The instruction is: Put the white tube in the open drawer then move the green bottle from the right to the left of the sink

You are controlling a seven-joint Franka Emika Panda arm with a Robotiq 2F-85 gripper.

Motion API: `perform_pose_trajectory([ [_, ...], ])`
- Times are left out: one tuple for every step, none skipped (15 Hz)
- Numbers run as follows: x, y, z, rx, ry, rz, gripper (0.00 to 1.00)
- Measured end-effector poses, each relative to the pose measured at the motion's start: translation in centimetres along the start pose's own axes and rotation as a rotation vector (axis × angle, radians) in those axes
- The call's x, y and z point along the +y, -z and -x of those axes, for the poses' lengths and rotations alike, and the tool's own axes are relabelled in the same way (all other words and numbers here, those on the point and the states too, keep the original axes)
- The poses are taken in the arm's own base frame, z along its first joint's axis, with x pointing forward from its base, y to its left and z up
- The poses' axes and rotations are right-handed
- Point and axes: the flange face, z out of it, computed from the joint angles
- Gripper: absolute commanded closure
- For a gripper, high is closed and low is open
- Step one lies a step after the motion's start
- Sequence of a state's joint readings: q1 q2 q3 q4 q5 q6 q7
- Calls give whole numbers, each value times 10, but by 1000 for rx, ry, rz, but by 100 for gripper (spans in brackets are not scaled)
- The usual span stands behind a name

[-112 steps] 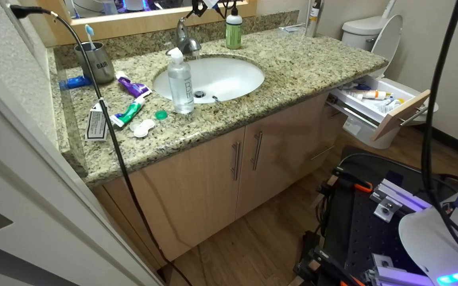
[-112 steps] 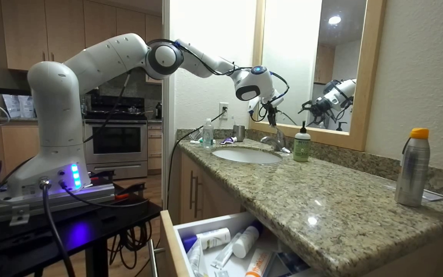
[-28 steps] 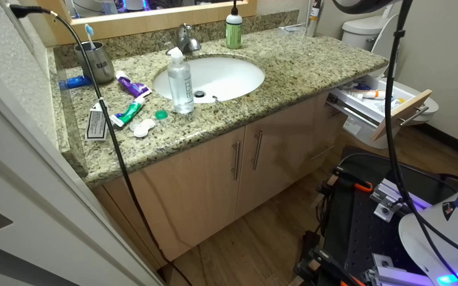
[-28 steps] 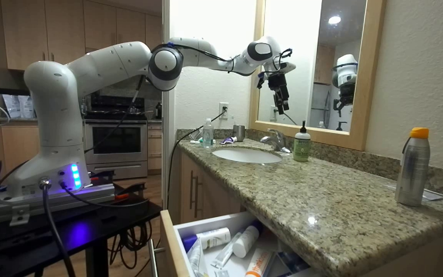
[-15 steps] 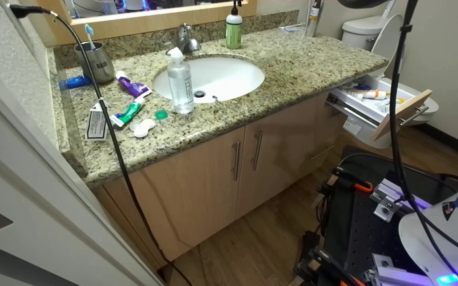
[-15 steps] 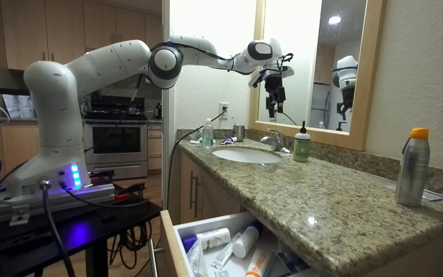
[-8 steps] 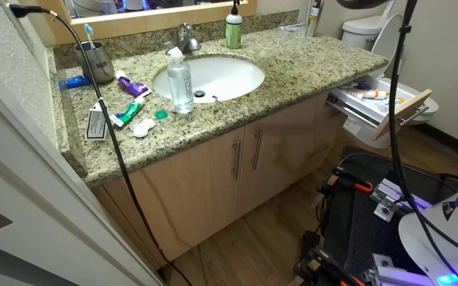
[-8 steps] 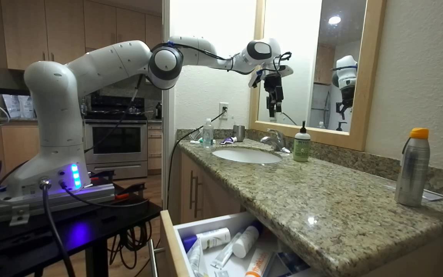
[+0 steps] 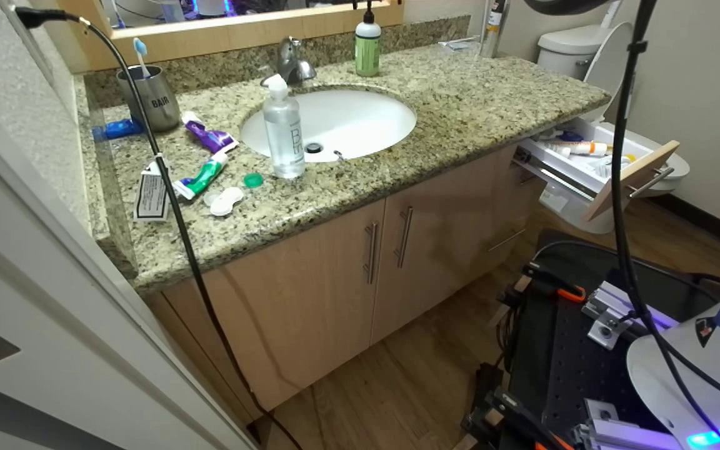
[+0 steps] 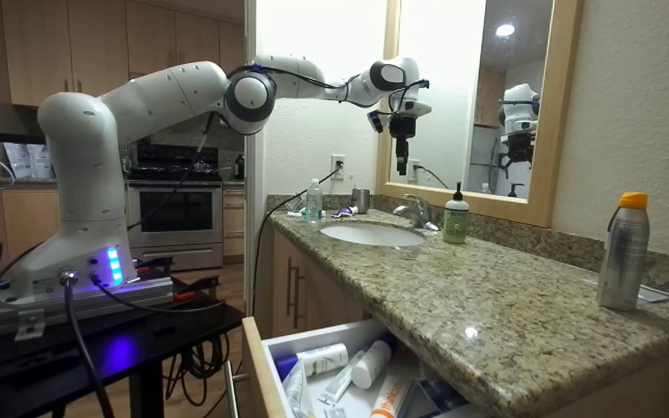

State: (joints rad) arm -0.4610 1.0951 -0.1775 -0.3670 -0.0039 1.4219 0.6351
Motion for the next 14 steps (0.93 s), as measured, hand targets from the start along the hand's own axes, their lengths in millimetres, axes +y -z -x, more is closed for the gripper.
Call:
perform_pose_trajectory([
  [0, 2, 0, 2, -10, -2, 0],
  [0, 1, 0, 2, -9, -2, 0],
  [0, 1, 0, 1, -8, -1, 0],
  [-1, 1, 0, 1, -8, -1, 0],
  [-1, 1, 1, 1, -8, -1, 0],
  [-1, 1, 1, 1, -8, -1, 0],
  [-1, 1, 1, 1, -8, -1, 0],
  [-1, 1, 1, 1, -8, -1, 0],
  [-1, 1, 1, 1, -8, -1, 0],
  [-1, 1, 1, 1, -8, -1, 0],
  [-1, 1, 1, 1, -8, -1, 0],
  [-1, 1, 1, 1, -8, -1, 0],
  [-1, 1, 1, 1, -8, -1, 0],
  [-1, 1, 1, 1, -8, -1, 0],
])
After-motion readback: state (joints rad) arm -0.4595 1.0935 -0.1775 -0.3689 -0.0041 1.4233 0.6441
